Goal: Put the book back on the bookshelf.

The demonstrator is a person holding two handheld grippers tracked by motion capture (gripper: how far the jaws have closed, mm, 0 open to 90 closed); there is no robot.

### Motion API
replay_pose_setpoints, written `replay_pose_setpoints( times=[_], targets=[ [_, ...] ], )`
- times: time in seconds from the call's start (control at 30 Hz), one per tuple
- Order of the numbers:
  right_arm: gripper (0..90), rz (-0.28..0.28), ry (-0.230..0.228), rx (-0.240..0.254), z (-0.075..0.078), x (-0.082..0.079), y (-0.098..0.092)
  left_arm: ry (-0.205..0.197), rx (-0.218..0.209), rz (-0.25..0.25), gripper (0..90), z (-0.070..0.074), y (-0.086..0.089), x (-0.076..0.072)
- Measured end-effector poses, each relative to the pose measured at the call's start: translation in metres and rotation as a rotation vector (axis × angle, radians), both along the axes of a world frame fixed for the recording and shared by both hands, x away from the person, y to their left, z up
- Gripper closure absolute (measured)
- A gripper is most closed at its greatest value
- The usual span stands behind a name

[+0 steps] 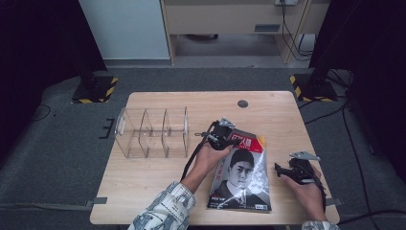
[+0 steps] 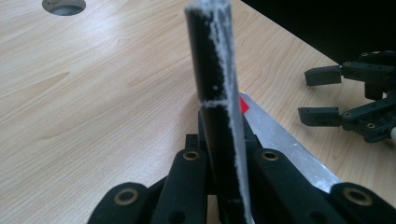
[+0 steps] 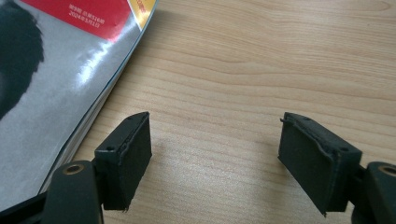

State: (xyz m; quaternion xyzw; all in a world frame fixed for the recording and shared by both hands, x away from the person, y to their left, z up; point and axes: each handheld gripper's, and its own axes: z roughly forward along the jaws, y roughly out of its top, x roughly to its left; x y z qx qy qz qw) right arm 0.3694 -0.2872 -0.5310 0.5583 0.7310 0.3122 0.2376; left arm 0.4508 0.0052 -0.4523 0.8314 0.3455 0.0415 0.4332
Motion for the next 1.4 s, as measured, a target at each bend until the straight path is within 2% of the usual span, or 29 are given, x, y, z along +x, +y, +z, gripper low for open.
replay_pose_setpoints(
  times=[0.3, 0.93, 1.2, 1.4],
  targets=[
    [23.4, 0.018, 0.007, 0.002, -0.003, 0.002, 0.001, 0.000, -0.019, -0.006, 86.6, 0.005, 0.000, -0.002],
    [22.6, 0.019, -0.010, 0.009, -0.005, 0.002, 0.002, -0.021, -0.035, -0.021, 86.7, 0.030, 0.007, -0.004],
    [22.7, 0.025, -0.017, 0.011, -0.006, 0.002, 0.002, -0.037, -0.030, -0.028, 86.7, 0.049, 0.010, -0.005],
    [22.6, 0.039, -0.022, 0.014, -0.006, 0.004, 0.004, -0.036, -0.049, -0.037, 86.7, 0.065, 0.017, -0.002]
  ],
)
